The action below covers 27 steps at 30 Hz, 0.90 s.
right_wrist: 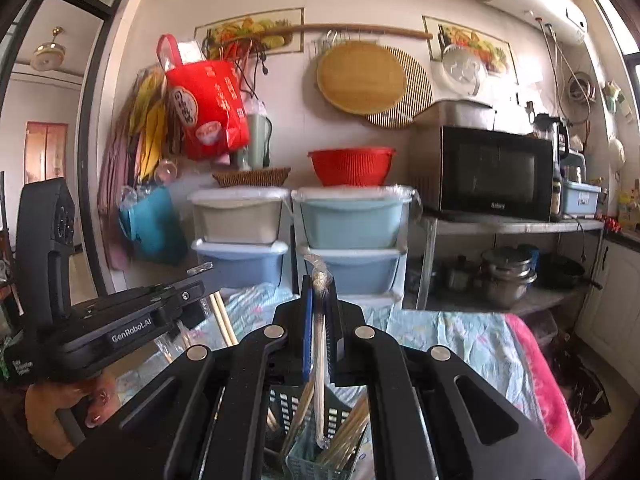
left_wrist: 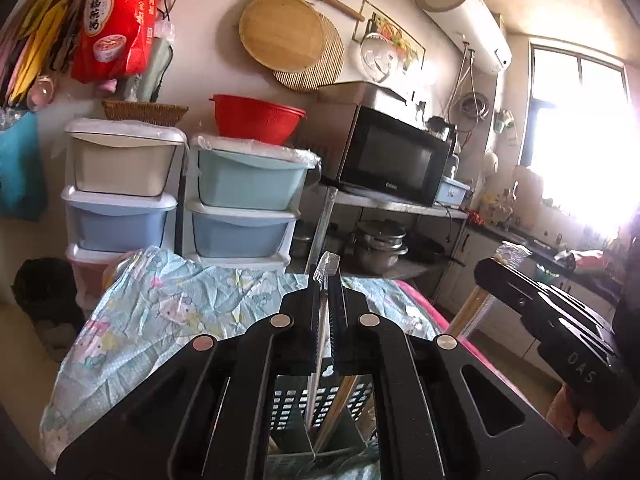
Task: Organize utensils
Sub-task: 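Lift both held chopsticks upright and lower them into the caddy, then open both tools to release the chopsticks into the caddy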
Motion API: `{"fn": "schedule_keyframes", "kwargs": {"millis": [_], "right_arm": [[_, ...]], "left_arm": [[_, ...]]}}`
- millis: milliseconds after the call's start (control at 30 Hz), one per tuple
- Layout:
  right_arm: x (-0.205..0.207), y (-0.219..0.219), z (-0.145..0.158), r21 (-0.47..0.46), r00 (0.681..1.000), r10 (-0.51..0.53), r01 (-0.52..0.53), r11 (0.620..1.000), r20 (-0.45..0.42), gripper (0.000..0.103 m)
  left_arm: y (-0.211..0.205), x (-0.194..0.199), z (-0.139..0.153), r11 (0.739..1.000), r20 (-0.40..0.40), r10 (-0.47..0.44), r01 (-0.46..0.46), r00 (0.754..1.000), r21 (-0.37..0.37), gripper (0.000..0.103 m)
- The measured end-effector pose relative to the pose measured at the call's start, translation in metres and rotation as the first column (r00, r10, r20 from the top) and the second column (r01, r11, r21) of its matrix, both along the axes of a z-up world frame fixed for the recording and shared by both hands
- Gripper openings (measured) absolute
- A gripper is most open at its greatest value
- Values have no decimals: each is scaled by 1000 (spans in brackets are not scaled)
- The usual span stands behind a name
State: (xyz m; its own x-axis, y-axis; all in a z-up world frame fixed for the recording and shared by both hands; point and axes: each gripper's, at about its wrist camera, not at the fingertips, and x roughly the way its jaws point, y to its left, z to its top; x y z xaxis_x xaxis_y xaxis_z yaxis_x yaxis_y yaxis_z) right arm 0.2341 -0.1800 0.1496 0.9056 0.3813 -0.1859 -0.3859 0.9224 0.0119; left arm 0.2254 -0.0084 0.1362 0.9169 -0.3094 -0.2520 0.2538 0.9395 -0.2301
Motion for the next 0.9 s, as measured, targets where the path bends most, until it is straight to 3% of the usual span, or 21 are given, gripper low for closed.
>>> {"fn": "schedule_keyframes", "kwargs": {"millis": [267, 733, 833, 900], "right_arm": [[10, 7, -24, -2, 998, 9, -9, 1000, -60, 6], [22, 5, -48, 16, 989, -5, 7, 1000, -149, 8], [17, 2, -49, 25, 988, -12, 16, 1000, -151, 21], [15, 0, -48, 29, 989, -12, 16, 999, -150, 22]], "left_arm": [[-12, 5, -24, 999, -37, -18, 20, 999, 41, 2], [-4, 4, -41, 998, -127, -44, 50, 991, 44, 3], [-3, 1, -42, 997, -137, -52, 59, 989, 50, 13], [-1, -2, -42, 997, -138, -54, 62, 989, 51, 20]]}}
